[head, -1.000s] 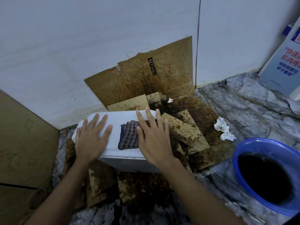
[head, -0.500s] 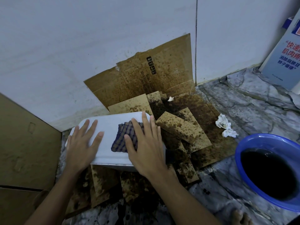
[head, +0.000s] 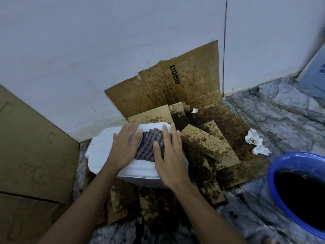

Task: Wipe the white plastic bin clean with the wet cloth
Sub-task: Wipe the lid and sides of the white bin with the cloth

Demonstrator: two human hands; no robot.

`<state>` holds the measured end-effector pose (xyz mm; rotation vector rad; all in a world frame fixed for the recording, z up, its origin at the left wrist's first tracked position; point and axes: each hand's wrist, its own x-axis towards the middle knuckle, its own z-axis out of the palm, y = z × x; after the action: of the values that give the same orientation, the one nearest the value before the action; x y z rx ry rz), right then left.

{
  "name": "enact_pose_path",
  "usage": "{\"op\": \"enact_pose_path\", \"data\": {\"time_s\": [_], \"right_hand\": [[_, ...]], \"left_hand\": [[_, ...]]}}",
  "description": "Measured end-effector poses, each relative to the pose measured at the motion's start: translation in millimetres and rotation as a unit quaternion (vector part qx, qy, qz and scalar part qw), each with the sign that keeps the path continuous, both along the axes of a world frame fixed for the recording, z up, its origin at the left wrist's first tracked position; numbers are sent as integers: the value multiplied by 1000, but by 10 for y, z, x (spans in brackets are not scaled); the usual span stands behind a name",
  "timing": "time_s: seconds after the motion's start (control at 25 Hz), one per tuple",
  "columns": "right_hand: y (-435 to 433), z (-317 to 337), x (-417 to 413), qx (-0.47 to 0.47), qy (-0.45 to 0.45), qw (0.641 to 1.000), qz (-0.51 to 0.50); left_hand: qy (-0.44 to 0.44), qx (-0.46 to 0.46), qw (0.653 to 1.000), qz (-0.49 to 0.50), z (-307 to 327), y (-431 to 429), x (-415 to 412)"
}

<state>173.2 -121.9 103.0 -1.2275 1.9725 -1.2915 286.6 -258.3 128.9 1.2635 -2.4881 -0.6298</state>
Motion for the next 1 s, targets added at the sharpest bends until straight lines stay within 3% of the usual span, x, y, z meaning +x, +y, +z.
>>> {"op": "enact_pose_path", "data": {"time_s": [0.24, 1.0], "right_hand": [[66, -110, -140, 2, -3, 1000, 10], [-432, -61, -322, -20, -91, 995, 21]], "left_hand": [[-78, -58, 995, -26, -146, 51, 7], [-86, -50, 995, -18, -126, -73, 297]]}}
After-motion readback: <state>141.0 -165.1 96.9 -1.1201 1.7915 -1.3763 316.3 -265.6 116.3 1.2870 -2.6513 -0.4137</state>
